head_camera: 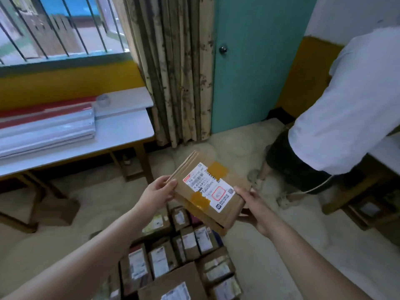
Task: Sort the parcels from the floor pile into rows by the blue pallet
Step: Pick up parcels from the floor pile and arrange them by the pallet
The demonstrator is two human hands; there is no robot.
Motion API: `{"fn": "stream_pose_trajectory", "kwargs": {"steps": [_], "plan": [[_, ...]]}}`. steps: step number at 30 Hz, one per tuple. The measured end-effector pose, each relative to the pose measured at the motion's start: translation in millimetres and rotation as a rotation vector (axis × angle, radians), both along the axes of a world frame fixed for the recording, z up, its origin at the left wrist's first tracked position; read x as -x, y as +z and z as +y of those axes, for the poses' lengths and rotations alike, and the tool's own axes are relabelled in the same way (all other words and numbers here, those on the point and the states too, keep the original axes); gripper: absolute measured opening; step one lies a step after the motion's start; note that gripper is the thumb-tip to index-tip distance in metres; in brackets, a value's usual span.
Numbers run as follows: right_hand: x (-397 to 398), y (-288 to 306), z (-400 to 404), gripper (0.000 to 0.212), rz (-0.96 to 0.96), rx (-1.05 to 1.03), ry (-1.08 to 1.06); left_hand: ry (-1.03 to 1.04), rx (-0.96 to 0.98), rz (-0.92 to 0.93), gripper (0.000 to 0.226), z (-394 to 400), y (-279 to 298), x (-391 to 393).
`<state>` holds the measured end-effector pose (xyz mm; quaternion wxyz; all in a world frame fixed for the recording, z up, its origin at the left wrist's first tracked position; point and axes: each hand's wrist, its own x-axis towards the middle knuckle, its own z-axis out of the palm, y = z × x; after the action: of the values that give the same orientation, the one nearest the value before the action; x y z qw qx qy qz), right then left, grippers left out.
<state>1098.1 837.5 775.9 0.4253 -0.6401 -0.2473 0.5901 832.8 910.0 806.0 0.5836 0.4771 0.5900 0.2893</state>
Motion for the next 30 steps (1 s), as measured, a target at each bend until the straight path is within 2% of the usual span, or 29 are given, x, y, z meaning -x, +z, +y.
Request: {"fn": "stream_pose_trajectory", "kwargs": {"steps": [3, 8, 14, 18, 22, 26, 30], "plan": [[-30.5, -81.6, 40.7, 0.045, 0.003, 0.083, 0.053, 0.018, 0.049, 0.12, 0.03, 47.1, -72.4, -35.3], [-68.9, -230.4, 87.9, 0.044, 0.012, 0.211, 0.144, 0.102, 0.176, 0.137, 0.023, 102.5, -216.0, -84.2], [-84.2, -387.0, 80.9, 0.046, -0.012, 0.371, 0.365, 0.222, 0.345, 0.221, 0.042, 100.6, -377.9, -108.8], [-74.7, -460.7, 61.1, 0.045, -0.02, 0.416, 0.377, 0.177, 0.499, 0.185, 0.02, 72.8, -463.1, -116.2], [-59.6, -500.0, 51.8, 0.027, -0.068, 0.44, 0.419, 0.141, 0.596, 0.17, 0.038, 45.8, -511.6, -118.9], [-48.3, -531.4, 55.3, 0.037, -0.204, 0.411, 0.489, 0.085, 0.577, 0.237, 0.053, 34.2, -538.0, -114.7], [-33.6, -552.0, 60.1, 0.035, -0.367, 0.389, 0.505, 0.097, 0.595, 0.243, 0.059, 23.8, -547.0, -113.9]]}}
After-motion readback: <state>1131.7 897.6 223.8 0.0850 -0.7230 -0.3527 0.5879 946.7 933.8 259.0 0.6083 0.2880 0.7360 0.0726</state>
